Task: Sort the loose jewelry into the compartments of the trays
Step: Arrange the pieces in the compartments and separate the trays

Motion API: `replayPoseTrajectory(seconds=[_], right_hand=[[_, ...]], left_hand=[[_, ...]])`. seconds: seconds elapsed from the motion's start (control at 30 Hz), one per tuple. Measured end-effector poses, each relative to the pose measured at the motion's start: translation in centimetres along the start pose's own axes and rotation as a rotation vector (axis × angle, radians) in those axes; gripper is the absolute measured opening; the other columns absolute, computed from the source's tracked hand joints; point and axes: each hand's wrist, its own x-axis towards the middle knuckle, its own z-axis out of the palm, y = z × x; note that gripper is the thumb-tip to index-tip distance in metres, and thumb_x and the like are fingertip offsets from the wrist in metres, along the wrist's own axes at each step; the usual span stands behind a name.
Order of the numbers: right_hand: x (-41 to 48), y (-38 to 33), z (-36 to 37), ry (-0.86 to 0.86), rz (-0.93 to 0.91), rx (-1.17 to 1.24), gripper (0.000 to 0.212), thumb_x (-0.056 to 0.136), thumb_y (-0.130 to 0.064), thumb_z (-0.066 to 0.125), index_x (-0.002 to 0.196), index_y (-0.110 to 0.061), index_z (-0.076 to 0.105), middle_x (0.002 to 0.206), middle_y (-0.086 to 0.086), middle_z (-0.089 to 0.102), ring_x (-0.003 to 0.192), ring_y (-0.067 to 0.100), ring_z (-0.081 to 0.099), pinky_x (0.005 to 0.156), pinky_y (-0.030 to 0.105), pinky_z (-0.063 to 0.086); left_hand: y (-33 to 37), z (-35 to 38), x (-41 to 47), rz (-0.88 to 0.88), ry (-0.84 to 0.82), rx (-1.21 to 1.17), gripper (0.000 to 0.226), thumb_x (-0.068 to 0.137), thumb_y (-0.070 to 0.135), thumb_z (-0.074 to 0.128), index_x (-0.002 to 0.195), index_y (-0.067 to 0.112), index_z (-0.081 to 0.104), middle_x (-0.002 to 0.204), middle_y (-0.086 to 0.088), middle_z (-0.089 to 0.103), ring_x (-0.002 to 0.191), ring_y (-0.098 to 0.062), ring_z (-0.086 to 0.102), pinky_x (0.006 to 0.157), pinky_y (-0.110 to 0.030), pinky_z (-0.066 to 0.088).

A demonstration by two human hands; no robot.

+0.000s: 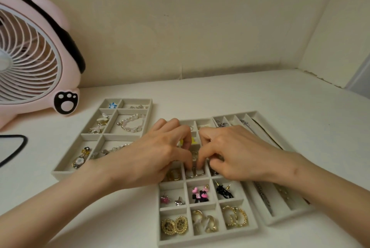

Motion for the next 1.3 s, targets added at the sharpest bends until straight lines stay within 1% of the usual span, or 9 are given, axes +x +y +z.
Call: replayPoseTrajectory(seconds=[0.1,0.17,0.37,0.5,0.67,0.87,1.03,1.17,1.3], right_hand=[[-0.1,0.1,-0.3,0.016,0.015,0.048,0.033,0.085,-0.013,0.05,0.096,-0.036,0.072,0.078,-0.012,0.042,0.071,0.005,0.043,0.061,0.017,0.028],[-0.1,0.1,-0.5,0.037,0.028,0.14,0.034,0.084,-0.011,0.052,0.094,-0.037,0.072,0.075,-0.012,0.044,0.07,0.005,0.044,0.062,0.017,0.031],[1.1,-1.1,0.3,0.004,-0.045,0.215,0.035,0.084,-0.011,0.052,0.096,-0.036,0.071,0.081,-0.011,0.044,0.073,0.006,0.045,0.062,0.019,0.031],[1.8,-1.4,0.8,0.017,-0.061,0.182,0.032,0.083,-0.014,0.053,0.096,-0.037,0.071,0.085,-0.014,0.044,0.074,0.004,0.045,0.062,0.018,0.031],[1.4,-0.5,0.2,0.042,0.001,0.279,0.035,0.084,-0.01,0.053,0.093,-0.038,0.071,0.089,-0.013,0.05,0.074,0.004,0.047,0.064,0.017,0.033],[-0.6,1.8,-1.0,0.152,0.083,0.342,0.032,0.083,-0.009,0.057,0.083,-0.037,0.072,0.085,-0.018,0.052,0.076,0.012,0.054,0.068,0.037,0.049],[-1.9,3.2,-1.4,0.124,0.14,0.229,0.024,0.082,-0.017,0.061,0.08,-0.039,0.072,0.085,-0.011,0.055,0.075,0.007,0.05,0.064,0.025,0.041],[-2.4,2.4,-1.1,0.034,0.156,0.085,0.003,0.082,-0.037,0.067,0.082,-0.038,0.069,0.083,-0.015,0.051,0.078,0.0,0.048,0.062,0.014,0.03],[-2.2,1.7,-0.5,0.035,0.112,-0.063,0.012,0.084,-0.044,0.064,0.09,-0.034,0.069,0.081,-0.015,0.045,0.077,0.003,0.045,0.062,0.012,0.029]], left_hand=[[-0.3,-0.5,-0.5,-0.018,0.019,-0.049,0.046,0.072,0.006,0.039,0.093,0.038,0.064,0.098,0.009,0.044,0.088,-0.004,0.029,0.072,-0.02,0.022],[-0.7,-1.0,-1.2,-0.053,0.052,-0.123,0.048,0.071,0.009,0.032,0.093,0.038,0.063,0.098,0.01,0.043,0.087,-0.001,0.027,0.073,-0.021,0.024],[-1.3,-1.3,-3.6,-0.097,-0.022,-0.169,0.06,0.058,-0.007,0.039,0.086,0.041,0.061,0.1,0.017,0.04,0.09,-0.002,0.032,0.077,-0.024,0.029],[-1.0,-1.0,-3.7,-0.063,-0.035,-0.076,0.057,0.06,-0.001,0.028,0.085,0.037,0.062,0.099,0.012,0.044,0.086,-0.003,0.03,0.072,-0.026,0.028],[-1.4,-1.0,-3.5,-0.053,-0.016,0.016,0.059,0.063,0.005,0.022,0.087,0.039,0.064,0.099,0.01,0.044,0.086,-0.003,0.024,0.071,-0.025,0.025],[-1.5,-0.9,-3.4,-0.053,0.007,-0.006,0.059,0.062,0.005,0.023,0.088,0.039,0.063,0.1,0.01,0.045,0.084,-0.001,0.024,0.072,-0.023,0.025],[-0.8,-1.0,-2.1,-0.067,0.048,-0.111,0.058,0.066,0.003,0.027,0.096,0.039,0.062,0.099,0.014,0.038,0.089,0.001,0.027,0.077,-0.018,0.024],[0.3,-0.9,-0.4,-0.05,0.04,-0.14,0.049,0.072,0.011,0.03,0.1,0.037,0.062,0.099,0.013,0.04,0.089,-0.002,0.029,0.078,-0.017,0.024],[0.8,-0.6,1.1,-0.06,0.053,-0.162,0.042,0.076,0.015,0.033,0.1,0.035,0.062,0.097,0.011,0.041,0.089,-0.005,0.032,0.078,-0.025,0.03]])
